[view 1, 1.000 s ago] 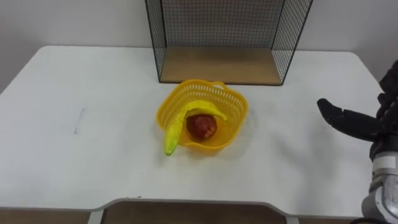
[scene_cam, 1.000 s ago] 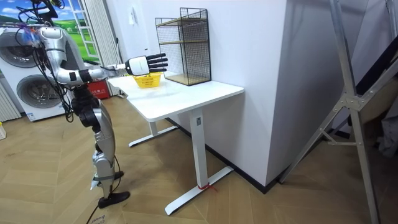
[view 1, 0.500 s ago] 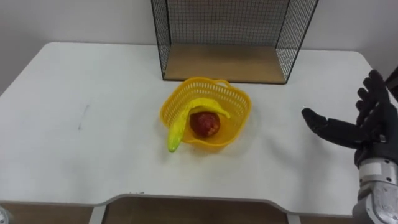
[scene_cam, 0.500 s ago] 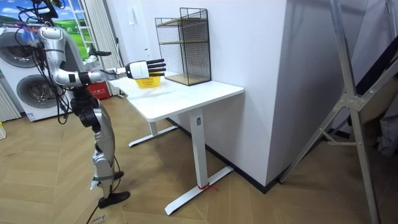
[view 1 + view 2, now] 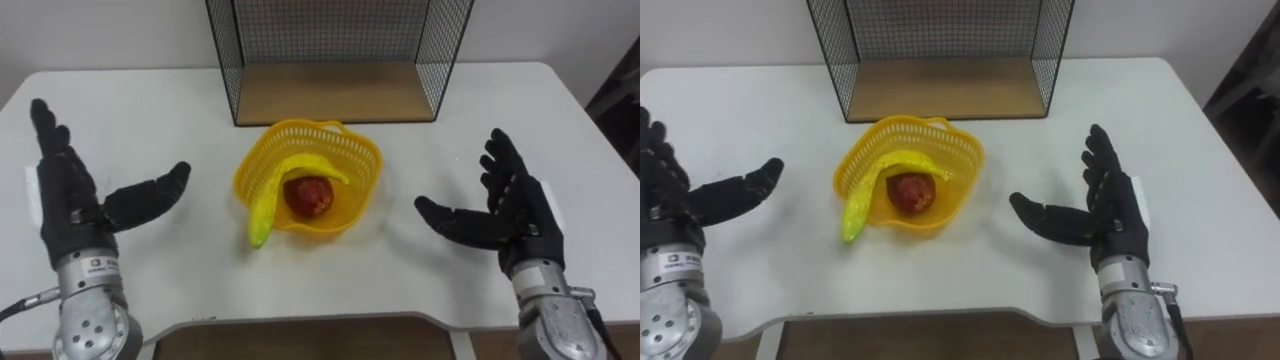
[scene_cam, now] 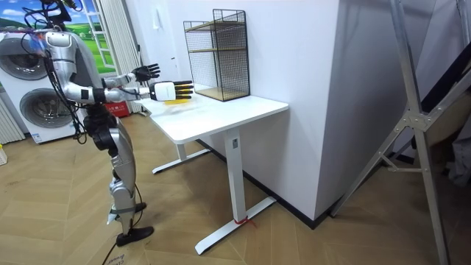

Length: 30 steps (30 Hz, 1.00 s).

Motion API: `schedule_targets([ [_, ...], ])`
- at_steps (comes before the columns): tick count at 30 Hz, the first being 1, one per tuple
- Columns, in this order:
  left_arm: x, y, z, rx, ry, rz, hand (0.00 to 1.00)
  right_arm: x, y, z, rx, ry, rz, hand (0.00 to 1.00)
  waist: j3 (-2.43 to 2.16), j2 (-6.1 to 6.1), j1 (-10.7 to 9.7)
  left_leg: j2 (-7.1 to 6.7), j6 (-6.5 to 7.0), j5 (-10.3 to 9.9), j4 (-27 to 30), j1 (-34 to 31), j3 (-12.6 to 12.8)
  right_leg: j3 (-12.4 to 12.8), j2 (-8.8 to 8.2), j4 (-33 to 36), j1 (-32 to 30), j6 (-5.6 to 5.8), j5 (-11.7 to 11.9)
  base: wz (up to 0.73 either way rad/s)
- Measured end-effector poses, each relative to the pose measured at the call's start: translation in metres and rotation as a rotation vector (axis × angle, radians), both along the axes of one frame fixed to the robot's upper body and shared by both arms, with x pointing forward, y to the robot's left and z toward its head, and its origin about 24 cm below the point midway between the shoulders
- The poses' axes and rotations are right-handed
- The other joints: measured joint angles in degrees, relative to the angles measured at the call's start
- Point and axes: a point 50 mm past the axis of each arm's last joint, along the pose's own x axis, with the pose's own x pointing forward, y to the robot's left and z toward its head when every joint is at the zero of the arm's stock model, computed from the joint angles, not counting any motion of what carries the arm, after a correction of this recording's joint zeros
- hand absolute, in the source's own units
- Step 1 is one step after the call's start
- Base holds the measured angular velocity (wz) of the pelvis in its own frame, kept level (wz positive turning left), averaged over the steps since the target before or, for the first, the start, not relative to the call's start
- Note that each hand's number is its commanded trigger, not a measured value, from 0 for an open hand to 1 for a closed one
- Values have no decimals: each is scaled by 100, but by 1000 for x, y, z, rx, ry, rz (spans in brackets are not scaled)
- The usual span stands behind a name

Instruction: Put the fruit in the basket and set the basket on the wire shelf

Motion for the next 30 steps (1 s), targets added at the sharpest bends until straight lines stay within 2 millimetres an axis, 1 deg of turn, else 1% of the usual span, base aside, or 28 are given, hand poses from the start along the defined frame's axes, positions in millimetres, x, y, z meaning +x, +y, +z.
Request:
schedule_targets([
  [2,1,-4,-4,-31,12,-37,0,1,5,-4,20,4,25,0,0,-1,-45,2,0,0,0,18,-1,-3,0,-1,19,0,0,0],
  [4,1,-14,-7,-69,20,-103,0,0,12,-9,41,25,60,0,0,-8,-71,2,0,0,0,7,9,-1,0,11,-1,-1,0,0],
  [8,2,-24,-9,-94,24,-192,0,0,21,-13,69,36,96,0,-3,-8,-118,7,1,0,8,-6,22,7,5,47,-28,-2,1,-1],
  [10,3,-29,-9,-102,24,-236,0,0,25,-14,91,39,109,0,-4,-9,-116,21,1,0,9,-8,76,62,17,96,-71,-2,1,-11],
  [14,3,-32,-10,-111,24,-266,0,0,29,-15,120,37,117,0,-10,0,-118,46,1,0,10,-2,150,135,41,123,-110,-15,9,-11],
  [16,2,-39,-17,-156,45,-283,0,0,31,-15,156,34,129,0,-22,20,-128,51,0,0,7,33,166,144,44,125,-89,-20,12,-2],
  [19,1,-41,-26,-183,86,-307,0,2,32,-15,258,27,125,0,-22,33,-150,58,0,0,7,63,162,143,54,124,-59,-22,13,0],
  [22,0,-40,-35,-187,127,-307,0,3,33,-16,309,25,134,0,-23,54,-165,58,0,0,6,68,162,143,53,117,-65,-22,13,0],
  [25,-1,-42,-39,-236,134,-316,0,6,35,-23,353,50,137,0,-22,51,-189,54,0,0,4,61,155,140,52,99,-64,-21,13,0],
  [30,-1,-45,-41,-314,133,-333,0,8,41,-28,440,61,138,0,-23,47,-234,53,0,0,8,24,141,122,50,95,-63,-21,13,1],
])
